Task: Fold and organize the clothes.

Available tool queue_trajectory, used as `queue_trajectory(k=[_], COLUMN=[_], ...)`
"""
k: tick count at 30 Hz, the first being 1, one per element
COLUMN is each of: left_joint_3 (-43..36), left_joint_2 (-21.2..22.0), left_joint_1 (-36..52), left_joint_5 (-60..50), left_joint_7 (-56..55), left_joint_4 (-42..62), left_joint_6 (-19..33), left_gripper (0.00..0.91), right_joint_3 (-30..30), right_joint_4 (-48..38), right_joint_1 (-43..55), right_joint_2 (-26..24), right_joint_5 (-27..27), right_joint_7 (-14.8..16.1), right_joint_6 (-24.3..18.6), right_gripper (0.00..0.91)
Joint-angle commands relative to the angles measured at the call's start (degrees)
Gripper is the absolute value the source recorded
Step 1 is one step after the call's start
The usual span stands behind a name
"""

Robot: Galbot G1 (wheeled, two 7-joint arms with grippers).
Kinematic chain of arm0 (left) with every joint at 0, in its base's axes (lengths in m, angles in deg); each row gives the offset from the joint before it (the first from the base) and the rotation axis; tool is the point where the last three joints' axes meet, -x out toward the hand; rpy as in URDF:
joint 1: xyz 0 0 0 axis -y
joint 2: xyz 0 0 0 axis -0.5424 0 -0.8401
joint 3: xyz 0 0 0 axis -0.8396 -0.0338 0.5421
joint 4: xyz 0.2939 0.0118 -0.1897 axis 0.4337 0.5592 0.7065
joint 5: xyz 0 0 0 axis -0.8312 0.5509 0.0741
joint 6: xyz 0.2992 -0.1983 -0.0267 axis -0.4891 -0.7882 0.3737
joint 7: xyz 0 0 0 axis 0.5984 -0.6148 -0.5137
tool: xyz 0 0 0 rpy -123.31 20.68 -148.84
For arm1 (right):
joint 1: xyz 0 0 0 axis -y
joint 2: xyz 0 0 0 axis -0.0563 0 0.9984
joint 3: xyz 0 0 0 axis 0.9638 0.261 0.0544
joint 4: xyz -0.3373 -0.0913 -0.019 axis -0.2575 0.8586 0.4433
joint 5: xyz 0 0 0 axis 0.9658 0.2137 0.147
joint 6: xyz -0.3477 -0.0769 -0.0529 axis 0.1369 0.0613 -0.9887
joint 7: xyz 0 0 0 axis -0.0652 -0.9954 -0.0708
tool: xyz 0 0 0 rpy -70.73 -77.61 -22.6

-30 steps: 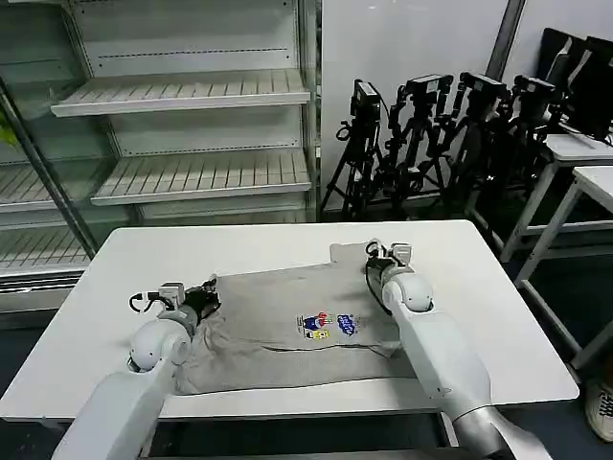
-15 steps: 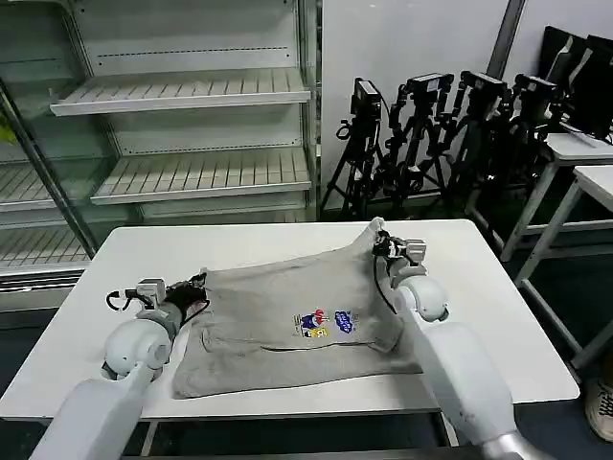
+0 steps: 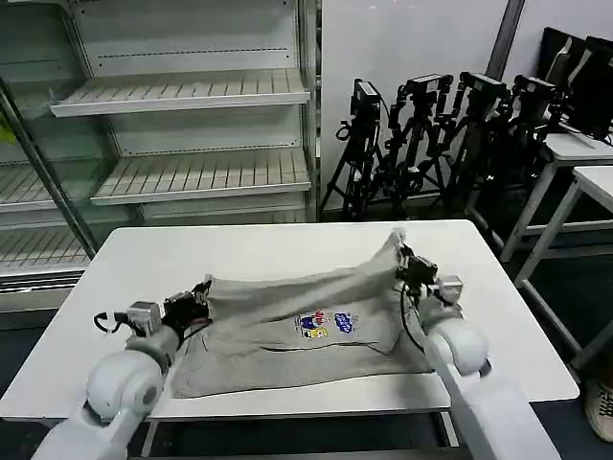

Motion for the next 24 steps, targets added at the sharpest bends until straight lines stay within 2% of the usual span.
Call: queue_trajectory(k=[1, 7, 12, 13, 14, 15, 20, 24], left_joint_3=[1.7, 1.7, 1.1, 1.0, 0.9, 0.8, 0.7, 2.0], left_joint_2=[0.6, 1.8, 3.5, 3.8, 4.1, 4.7, 6.2, 7.7], left_joint_1=[-14.4, -18.1, -16.9, -16.4, -15.7, -15.0, -14.0, -15.9], left_joint_5=[-9.7, -12.9, -14.0, -13.9, -13.9, -13.9, -13.8, -13.8], left_joint_7=[0.0, 0.2, 0.3, 0.4, 0.5, 0.6, 1.1, 0.8], left_joint_4=[-7.9, -7.1, -3.0, -2.7, -1.6, -1.1, 0.4, -2.4], left_joint_6=[1.3, 1.9, 2.7, 2.7, 2.7, 2.7, 4.3, 6.3], left_gripper=[0.01, 0.01, 0.02, 0.282, 0.665, 0.907, 0.907, 0.907], right_joint_3=[-6.6, -6.6, -5.0, -4.7, -4.2, -3.9, -3.9, -5.9], right_joint_4=[11.6, 11.4, 7.9, 7.4, 6.8, 6.6, 7.4, 11.3], right_joint_1=[-17.6, -21.7, -21.0, -20.8, -20.3, -20.1, -20.8, -23.1], right_joint_2=[-1.6, -0.4, 1.0, 1.2, 1.7, 2.2, 2.8, 2.6], right_joint_5=[3.2, 6.6, 8.3, 8.3, 8.6, 8.7, 8.9, 8.6], right_joint_7=[0.7, 1.4, 1.2, 1.1, 0.7, 0.5, 0.3, 0.1], right_joint_6=[-1.3, -2.3, -1.9, -1.9, -1.3, -0.6, -0.7, -1.6], right_gripper=[0.0, 0.0, 0.0, 0.443, 0.846, 0.907, 0.907, 0.907])
